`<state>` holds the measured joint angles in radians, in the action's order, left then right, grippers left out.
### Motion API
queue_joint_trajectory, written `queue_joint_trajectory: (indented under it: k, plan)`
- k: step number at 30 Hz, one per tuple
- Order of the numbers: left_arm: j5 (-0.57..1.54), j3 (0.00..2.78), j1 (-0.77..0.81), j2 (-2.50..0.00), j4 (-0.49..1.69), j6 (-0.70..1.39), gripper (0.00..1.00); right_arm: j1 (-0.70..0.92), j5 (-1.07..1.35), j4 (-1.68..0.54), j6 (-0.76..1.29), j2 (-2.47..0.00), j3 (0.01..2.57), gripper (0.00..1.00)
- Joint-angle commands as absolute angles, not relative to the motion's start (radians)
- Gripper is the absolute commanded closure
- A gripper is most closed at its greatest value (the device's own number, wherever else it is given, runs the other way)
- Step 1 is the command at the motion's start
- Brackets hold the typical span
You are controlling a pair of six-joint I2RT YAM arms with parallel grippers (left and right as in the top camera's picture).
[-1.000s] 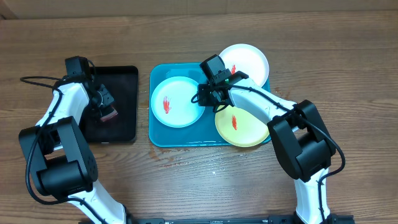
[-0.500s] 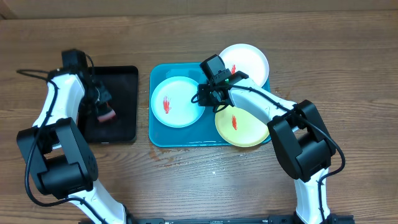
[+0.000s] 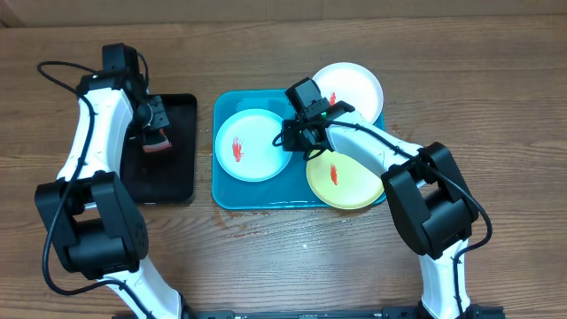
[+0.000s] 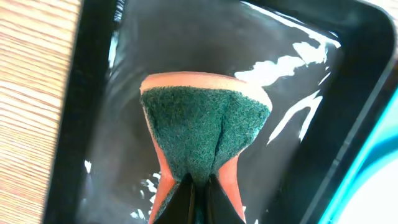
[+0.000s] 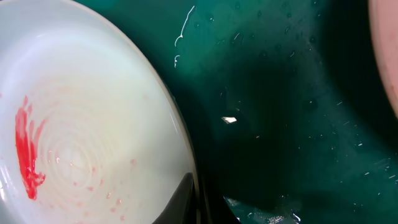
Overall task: Clean dirty plates on tray and stack at the side
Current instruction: 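Grasp the green sponge with the left gripper and lift it, then move the sponge with the left gripper onto the light-blue plate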
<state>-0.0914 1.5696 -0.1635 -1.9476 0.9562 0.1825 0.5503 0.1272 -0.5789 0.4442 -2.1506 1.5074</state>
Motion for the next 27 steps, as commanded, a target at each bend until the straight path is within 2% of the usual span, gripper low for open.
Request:
queue_joint_trajectory:
  k: [1,4,10,15,27]
  plan:
    - [-0.133,1.557,-0.165,-1.963,0.949,0.152,0.96,0.548,0.132,-0.586,0.438,-2.157,1.525,0.96]
    - [-0.101,1.555,-0.161,-1.963,0.947,0.128,0.96,0.548,0.132,-0.585,0.438,-2.157,1.525,0.96]
    - [0.107,1.571,-0.119,-1.962,0.942,-0.039,0.96,0.548,0.133,-0.586,0.439,-2.157,1.525,0.96]
    - [0.133,1.573,-0.027,-1.962,0.942,-0.043,0.96,0.548,0.144,-0.596,0.439,-2.157,1.526,0.96]
    - [-0.008,1.573,0.177,-2.02,0.859,0.241,0.96,0.515,0.215,-0.646,0.45,-2.157,1.525,0.96]
